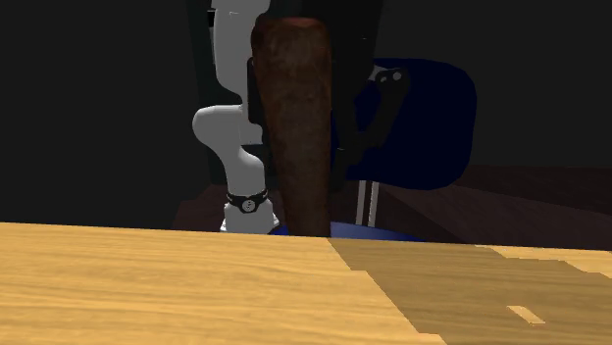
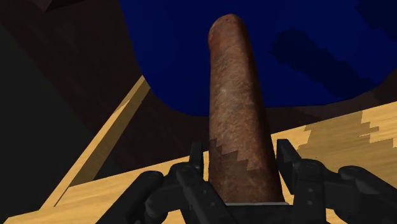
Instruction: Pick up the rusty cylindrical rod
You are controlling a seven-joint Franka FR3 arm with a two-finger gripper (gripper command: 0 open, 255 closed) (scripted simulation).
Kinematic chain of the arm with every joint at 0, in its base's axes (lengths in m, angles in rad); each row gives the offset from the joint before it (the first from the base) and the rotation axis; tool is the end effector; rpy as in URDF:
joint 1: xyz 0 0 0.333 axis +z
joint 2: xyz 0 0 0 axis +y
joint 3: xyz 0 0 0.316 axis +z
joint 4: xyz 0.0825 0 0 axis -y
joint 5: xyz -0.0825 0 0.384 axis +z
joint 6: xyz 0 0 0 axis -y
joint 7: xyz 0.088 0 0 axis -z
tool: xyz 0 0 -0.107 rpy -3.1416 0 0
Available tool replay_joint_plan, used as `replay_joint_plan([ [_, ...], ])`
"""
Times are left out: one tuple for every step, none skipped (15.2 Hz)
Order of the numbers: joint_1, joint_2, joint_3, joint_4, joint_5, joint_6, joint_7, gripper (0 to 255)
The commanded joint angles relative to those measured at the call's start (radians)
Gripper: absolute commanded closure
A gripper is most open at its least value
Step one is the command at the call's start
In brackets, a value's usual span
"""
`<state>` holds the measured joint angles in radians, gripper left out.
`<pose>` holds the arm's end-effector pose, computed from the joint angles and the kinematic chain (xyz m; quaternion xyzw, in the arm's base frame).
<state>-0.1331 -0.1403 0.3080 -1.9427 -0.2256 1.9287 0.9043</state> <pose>0.5260 0.0851 0.5532 0.9361 -0.3222 0.1164 0.0803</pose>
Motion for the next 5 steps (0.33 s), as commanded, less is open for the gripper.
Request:
replay_joint_plan([
  [0.000, 0.001, 0.001, 0.025, 0.002, -0.024, -0.005, 255],
  [0.001, 0.001, 0.001, 0.039, 0.003, -0.037, -0.008, 255],
  [0.001, 0.001, 0.001, 0.052, 0.003, -0.050, -0.011, 255],
  [0.001, 0.001, 0.001, 0.054, 0.004, -0.052, -0.011, 255],
  [0.001, 0.001, 0.001, 0.054, 0.004, -0.052, -0.011, 255],
])
